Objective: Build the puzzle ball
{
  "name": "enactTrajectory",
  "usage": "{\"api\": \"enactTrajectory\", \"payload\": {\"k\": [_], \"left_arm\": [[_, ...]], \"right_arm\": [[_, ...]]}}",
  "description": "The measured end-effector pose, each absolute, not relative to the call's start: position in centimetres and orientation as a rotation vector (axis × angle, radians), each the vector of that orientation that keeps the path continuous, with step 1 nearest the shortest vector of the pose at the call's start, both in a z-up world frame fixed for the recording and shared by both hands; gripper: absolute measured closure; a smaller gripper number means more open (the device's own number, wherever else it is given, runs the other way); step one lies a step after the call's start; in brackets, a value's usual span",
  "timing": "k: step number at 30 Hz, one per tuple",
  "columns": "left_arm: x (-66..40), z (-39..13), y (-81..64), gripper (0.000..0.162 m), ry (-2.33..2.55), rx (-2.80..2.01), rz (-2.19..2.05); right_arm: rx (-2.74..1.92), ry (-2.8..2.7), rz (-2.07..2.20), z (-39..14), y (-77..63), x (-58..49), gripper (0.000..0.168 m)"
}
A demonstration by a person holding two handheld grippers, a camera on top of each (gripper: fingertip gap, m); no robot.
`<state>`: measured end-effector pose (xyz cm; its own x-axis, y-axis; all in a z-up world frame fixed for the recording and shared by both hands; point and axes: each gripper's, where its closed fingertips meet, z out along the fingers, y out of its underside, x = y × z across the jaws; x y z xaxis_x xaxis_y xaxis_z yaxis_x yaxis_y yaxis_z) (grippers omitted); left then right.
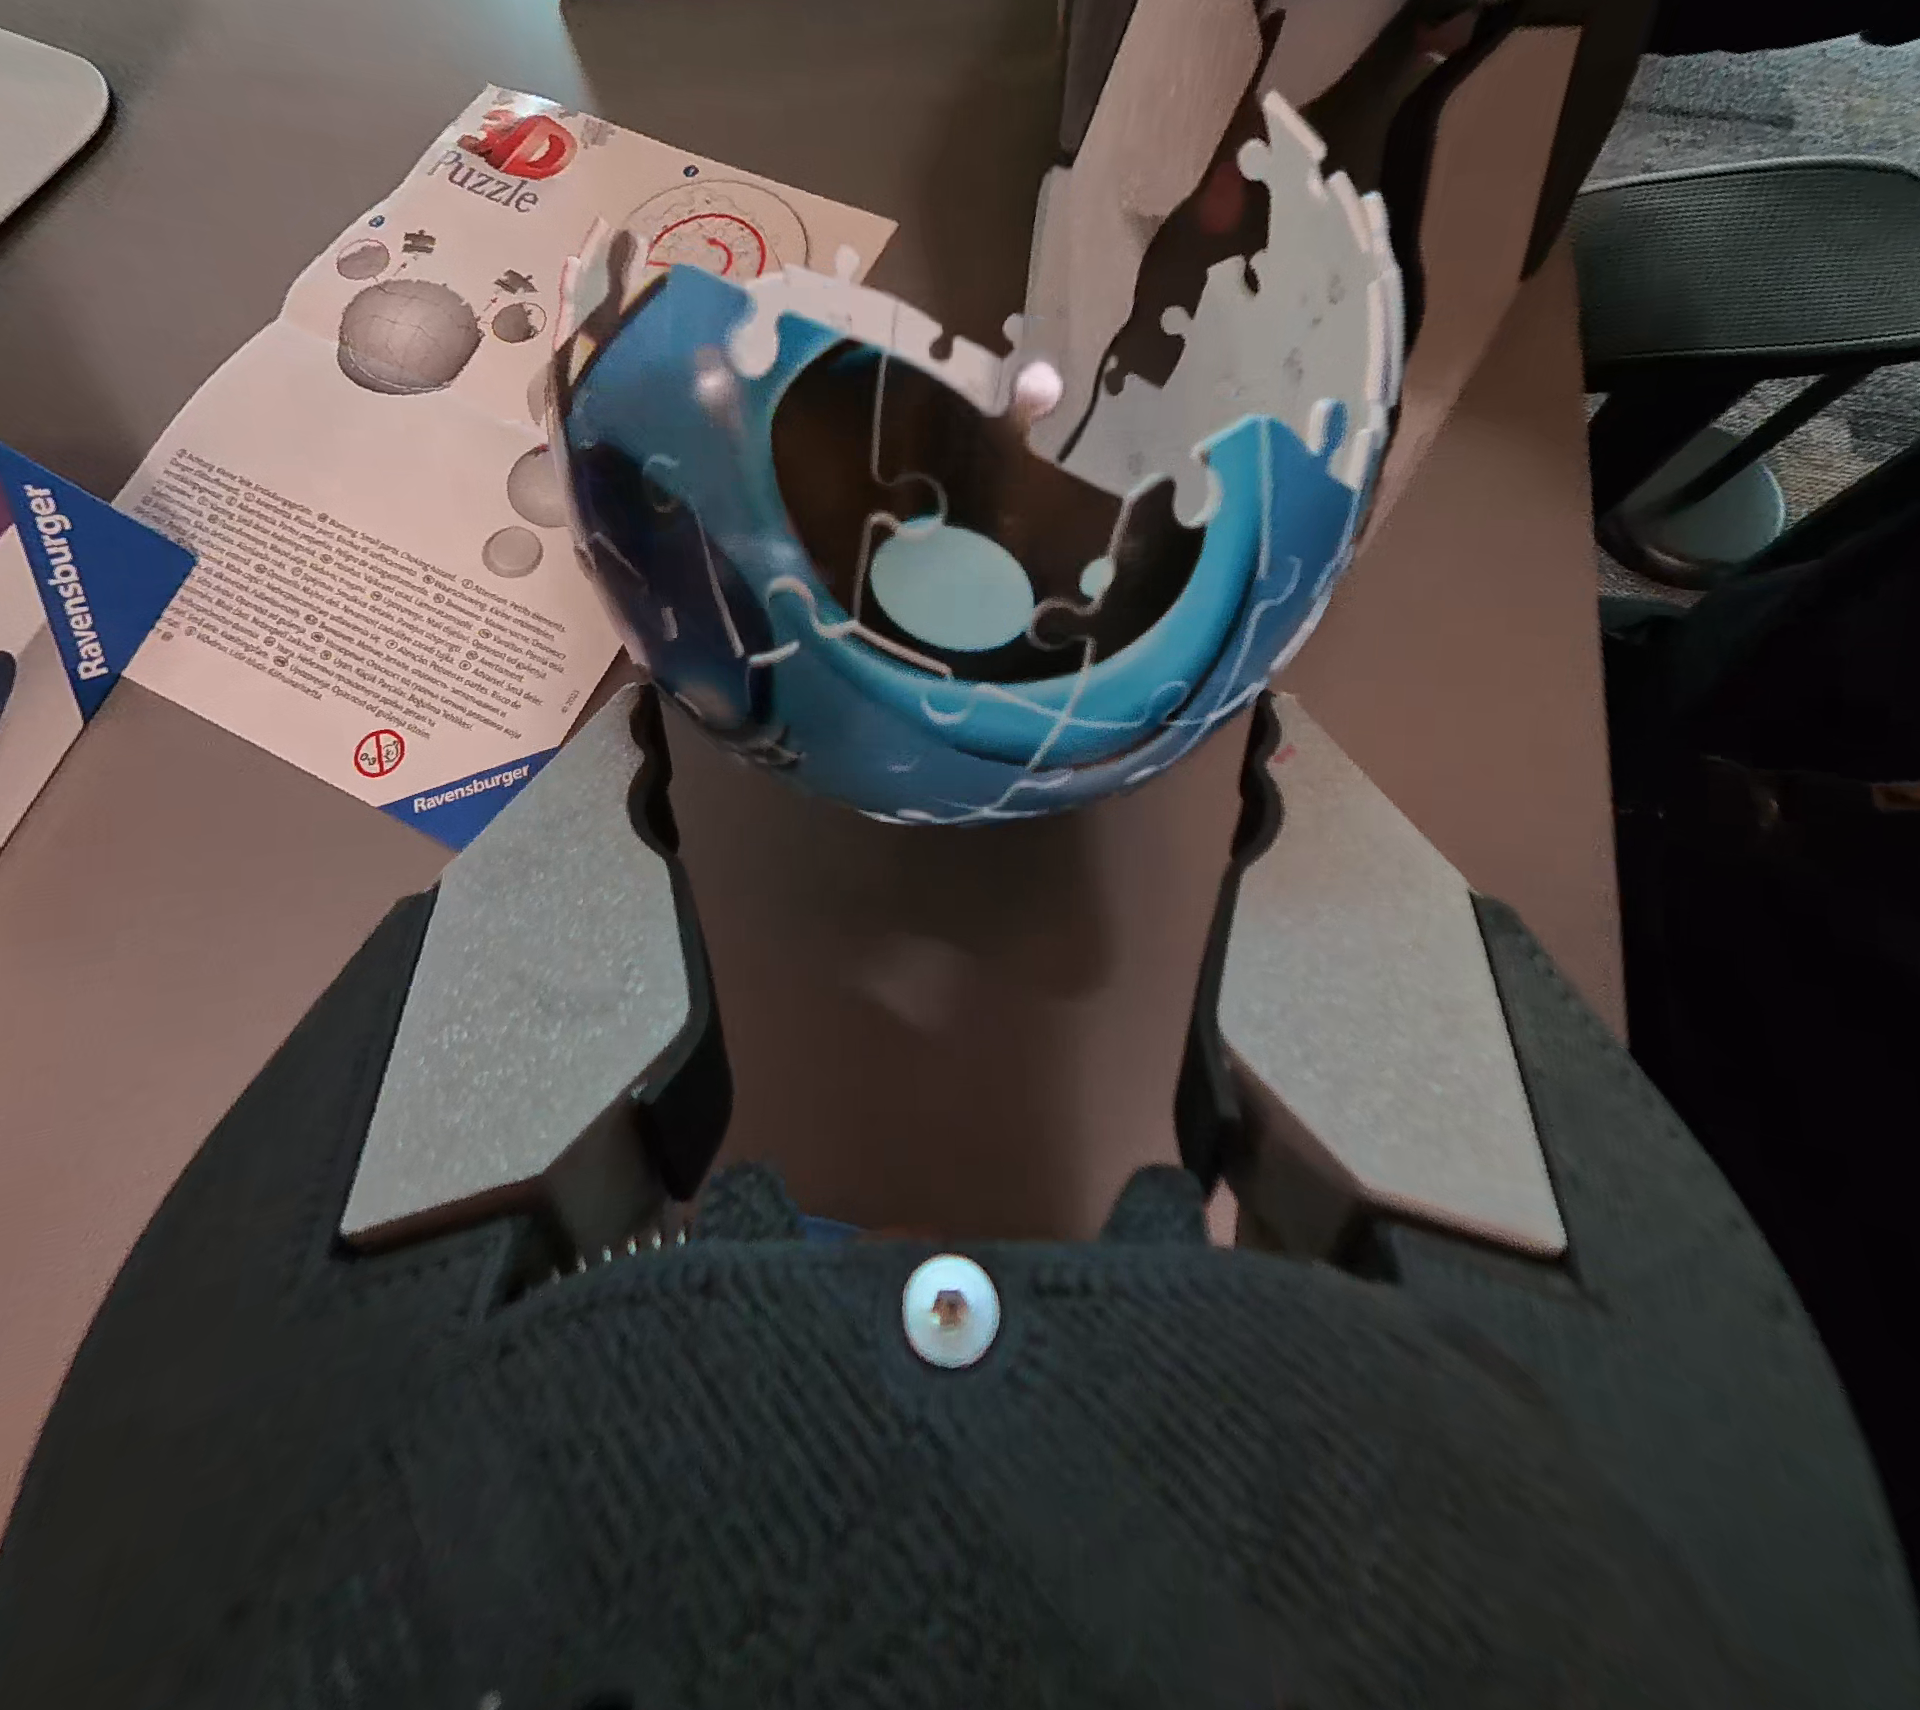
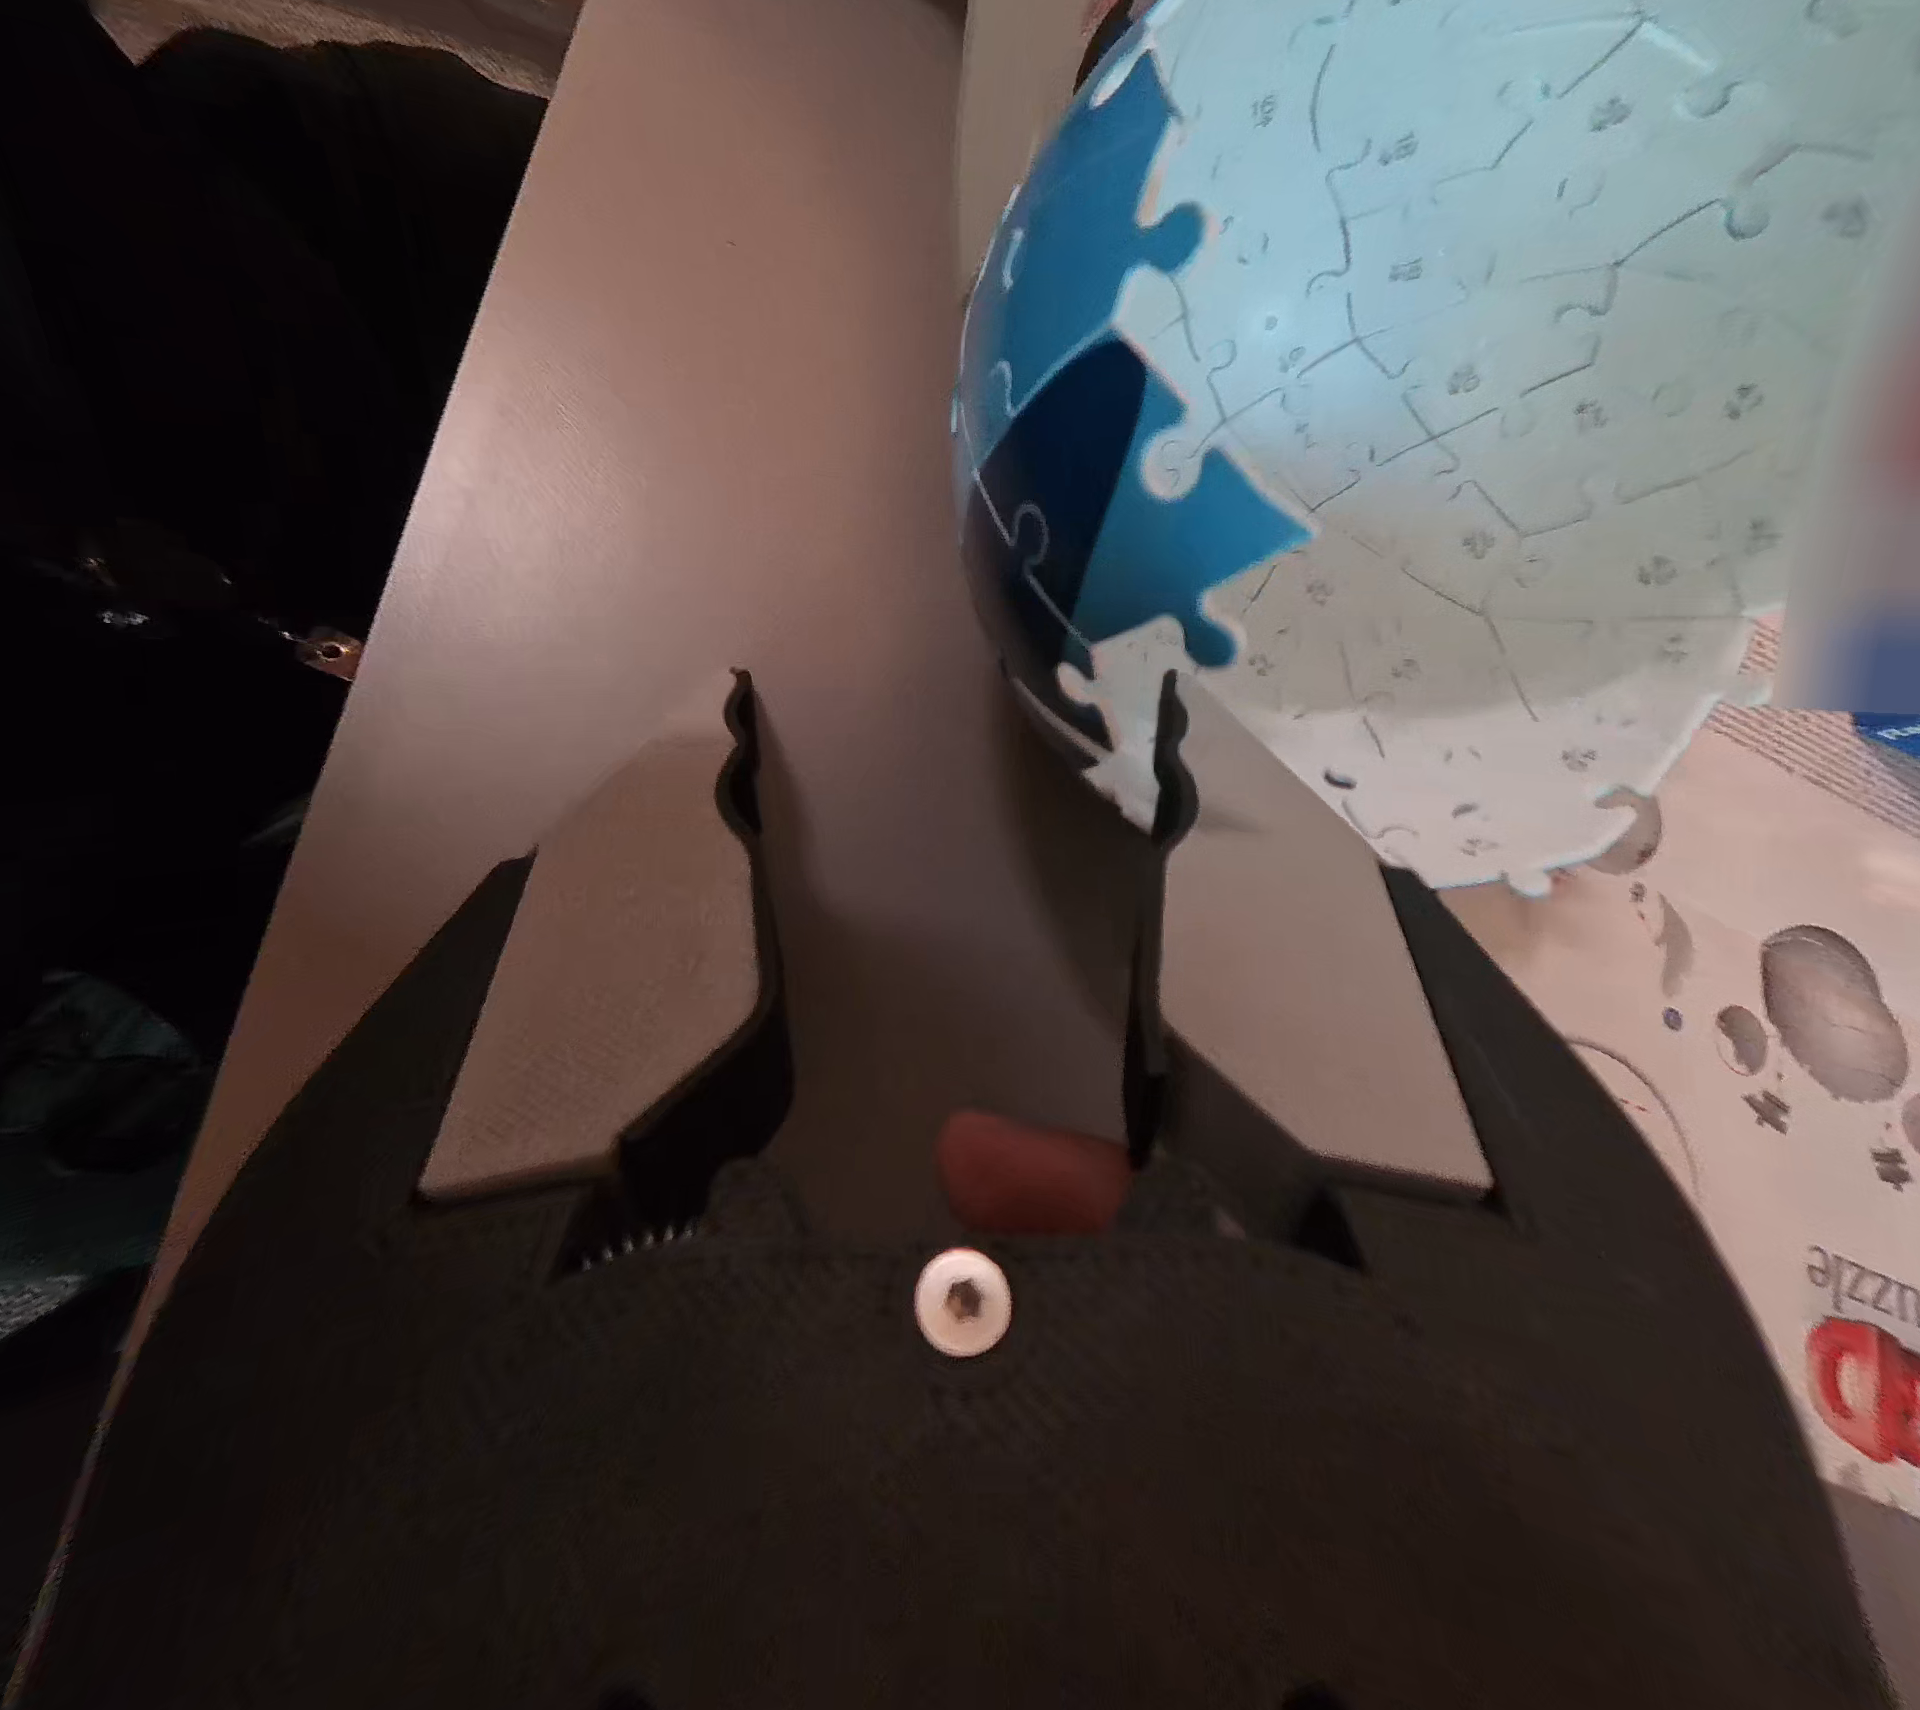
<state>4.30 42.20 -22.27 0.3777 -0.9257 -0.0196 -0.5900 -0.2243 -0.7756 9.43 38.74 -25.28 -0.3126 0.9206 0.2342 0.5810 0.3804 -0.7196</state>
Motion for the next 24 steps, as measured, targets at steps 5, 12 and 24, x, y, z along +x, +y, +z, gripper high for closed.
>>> {"api": "enactTrajectory", "payload": {"k": [5,12,24], "left_arm": [[4.6,-22.5,42.3,0.059,1.319,-1.920,-0.607],[4.7,-23.7,42.5,0.056,1.331,-1.951,-0.576],[7.3,-22.6,43.5,0.050,1.238,-1.806,-0.409]], "right_arm": [[-1.337,-2.007,0.675,-25.4,39.9,10.5,0.085],[-1.419,-1.988,0.787,-25.8,39.4,10.4,0.085],[-1.448,-2.000,0.814,-26.0,39.1,10.4,0.085]]}}
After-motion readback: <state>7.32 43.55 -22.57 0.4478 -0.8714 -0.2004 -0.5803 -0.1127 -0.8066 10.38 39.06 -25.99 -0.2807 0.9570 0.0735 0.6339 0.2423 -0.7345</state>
